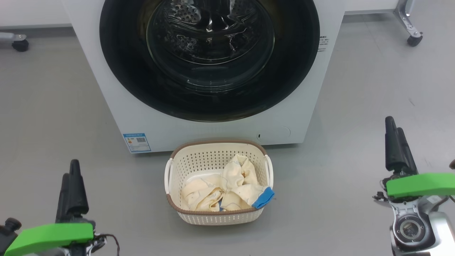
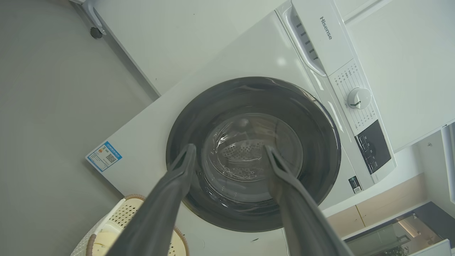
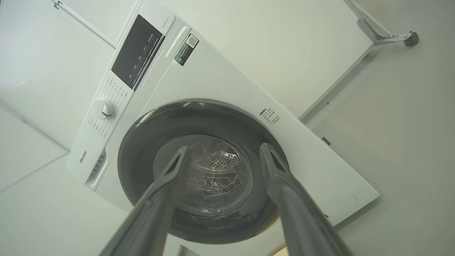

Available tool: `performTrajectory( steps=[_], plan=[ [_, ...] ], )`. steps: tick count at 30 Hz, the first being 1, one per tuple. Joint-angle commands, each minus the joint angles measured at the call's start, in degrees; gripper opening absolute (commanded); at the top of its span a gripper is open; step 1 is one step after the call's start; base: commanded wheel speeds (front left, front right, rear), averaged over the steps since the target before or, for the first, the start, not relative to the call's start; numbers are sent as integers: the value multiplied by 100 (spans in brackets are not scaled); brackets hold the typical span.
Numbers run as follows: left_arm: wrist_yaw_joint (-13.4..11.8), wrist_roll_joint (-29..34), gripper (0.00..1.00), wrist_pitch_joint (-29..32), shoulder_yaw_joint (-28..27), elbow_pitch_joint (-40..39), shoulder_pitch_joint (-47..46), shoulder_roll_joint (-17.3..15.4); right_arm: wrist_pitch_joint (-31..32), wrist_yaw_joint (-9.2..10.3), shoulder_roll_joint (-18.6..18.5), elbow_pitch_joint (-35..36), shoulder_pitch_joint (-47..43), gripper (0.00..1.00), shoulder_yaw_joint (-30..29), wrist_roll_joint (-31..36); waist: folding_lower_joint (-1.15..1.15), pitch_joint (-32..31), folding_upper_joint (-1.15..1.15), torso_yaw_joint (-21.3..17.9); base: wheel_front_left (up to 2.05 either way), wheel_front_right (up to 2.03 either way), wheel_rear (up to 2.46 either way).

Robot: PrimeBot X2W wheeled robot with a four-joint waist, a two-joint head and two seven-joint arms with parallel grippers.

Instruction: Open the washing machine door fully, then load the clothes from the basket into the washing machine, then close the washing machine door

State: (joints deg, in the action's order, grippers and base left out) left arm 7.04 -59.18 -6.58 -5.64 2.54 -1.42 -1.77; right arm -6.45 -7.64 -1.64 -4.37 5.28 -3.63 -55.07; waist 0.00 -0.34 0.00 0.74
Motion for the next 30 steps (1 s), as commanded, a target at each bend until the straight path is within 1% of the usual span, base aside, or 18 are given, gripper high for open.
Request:
performTrajectory(
  steps=[1, 7, 15, 25, 30],
  plan=[
    [28, 228, 100, -66, -124, -272, -313, -84, -76, 9, -99, 251, 368, 100, 100, 211, 0, 3, 0, 5, 0, 0, 0],
    [30, 1000, 100, -167, -69, -278, -288, -93, -178, 10, -102, 164, 371, 100, 242, 911, 0, 6, 0, 20, 0, 0, 0],
    [33, 2169, 100, -302, 118, -165, -241, -223, -313, 11, -107, -121, 394, 100, 343, 1829, 0, -9, 0, 17, 0, 0, 0],
    [37, 3176, 100, -470, 276, -40, -189, -324, -481, 12, -112, -265, 449, 100, 444, 2862, 0, 3, 0, -8, 0, 0, 0],
    [39, 3676, 100, -555, 353, 149, -171, -382, -566, 13, -114, -487, 467, 100, 533, 3309, 0, 13, 0, -20, 0, 0, 0]
  ],
)
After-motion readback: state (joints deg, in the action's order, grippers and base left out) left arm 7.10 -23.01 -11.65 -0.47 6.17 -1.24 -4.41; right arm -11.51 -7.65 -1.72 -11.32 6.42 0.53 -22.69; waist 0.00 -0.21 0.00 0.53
